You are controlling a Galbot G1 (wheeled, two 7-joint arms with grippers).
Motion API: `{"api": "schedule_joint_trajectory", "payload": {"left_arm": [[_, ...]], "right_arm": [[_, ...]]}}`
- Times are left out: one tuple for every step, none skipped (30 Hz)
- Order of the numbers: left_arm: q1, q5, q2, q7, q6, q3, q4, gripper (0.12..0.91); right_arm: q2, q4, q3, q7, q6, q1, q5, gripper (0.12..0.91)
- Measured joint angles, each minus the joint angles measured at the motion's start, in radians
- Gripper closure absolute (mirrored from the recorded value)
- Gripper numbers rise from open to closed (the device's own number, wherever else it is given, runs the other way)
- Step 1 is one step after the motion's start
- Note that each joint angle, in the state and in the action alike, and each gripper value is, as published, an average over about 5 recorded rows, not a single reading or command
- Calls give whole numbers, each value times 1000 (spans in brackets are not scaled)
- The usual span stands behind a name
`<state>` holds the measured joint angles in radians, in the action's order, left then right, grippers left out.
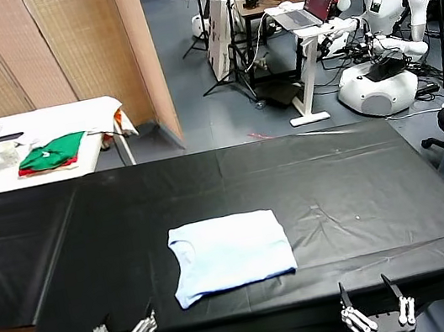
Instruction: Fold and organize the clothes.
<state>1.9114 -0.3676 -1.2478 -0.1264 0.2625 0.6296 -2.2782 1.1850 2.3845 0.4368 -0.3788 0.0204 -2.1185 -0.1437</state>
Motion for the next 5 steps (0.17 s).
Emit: {"api": "schedule_joint_trajectory", "payload": {"left_arm": [[0, 0, 0, 0, 0, 0, 0, 123], [0, 0, 0, 0, 0, 0, 0, 123], [1, 1, 1, 1, 1, 0, 0, 123], [1, 1, 1, 1, 1, 0, 0, 123], [1, 1, 1, 1, 1, 0, 0, 123]], "right_arm": [[0, 0, -1, 0, 0, -2, 0, 118], [0, 0, -1, 0, 0, -3, 0, 118], [0, 0, -2, 0, 0, -4, 0, 118], [0, 0, -2, 0, 0, -5, 0, 118], [0, 0, -2, 0, 1, -5, 0, 118]]}}
